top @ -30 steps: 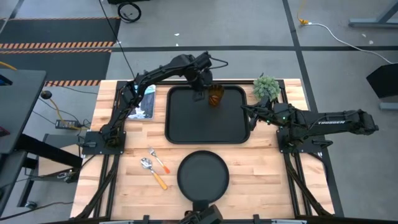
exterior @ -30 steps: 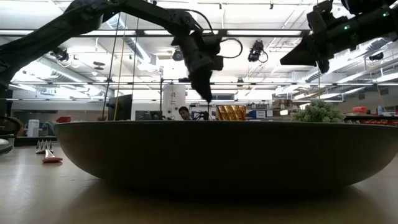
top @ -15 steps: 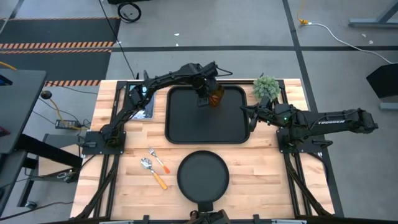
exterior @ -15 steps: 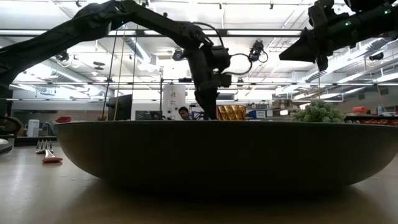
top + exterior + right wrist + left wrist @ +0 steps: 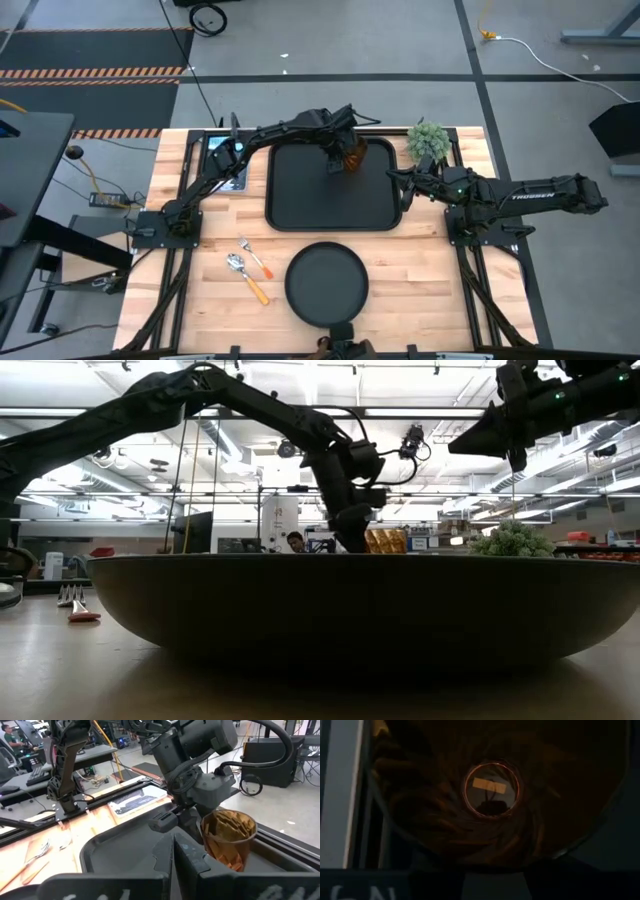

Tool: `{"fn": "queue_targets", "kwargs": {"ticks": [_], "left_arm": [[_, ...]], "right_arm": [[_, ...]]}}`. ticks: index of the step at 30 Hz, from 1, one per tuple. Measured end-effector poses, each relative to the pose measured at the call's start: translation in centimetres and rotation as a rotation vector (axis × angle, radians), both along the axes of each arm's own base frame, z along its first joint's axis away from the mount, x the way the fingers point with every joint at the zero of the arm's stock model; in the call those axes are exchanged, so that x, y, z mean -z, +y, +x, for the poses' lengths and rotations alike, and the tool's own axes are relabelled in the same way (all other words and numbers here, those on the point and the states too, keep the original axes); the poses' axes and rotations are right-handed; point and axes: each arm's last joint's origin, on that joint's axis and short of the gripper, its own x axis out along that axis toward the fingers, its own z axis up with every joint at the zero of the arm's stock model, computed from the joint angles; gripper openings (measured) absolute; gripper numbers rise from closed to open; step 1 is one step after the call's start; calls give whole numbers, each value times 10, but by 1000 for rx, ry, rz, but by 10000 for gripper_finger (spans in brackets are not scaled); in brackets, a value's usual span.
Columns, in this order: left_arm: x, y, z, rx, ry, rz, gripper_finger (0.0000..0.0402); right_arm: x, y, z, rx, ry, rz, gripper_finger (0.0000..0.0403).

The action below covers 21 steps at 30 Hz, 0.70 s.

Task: Pick and place plate/cup/fork/spoon on tray
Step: Put the brown cup on the top right of the black serving tray

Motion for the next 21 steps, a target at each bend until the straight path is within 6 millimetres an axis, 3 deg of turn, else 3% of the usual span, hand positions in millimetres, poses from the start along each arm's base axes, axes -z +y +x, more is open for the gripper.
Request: {"fn": "queue_targets", "kwargs": {"ticks": [13,21], "left_arm": [[-5,-6,12,14,-88,38,176],[14,-6,21,9,-101,36,176]], "right_arm": [[-1,0,0,0,-7,-3,22],[-1,0,0,0,-13,-3,23]]}}
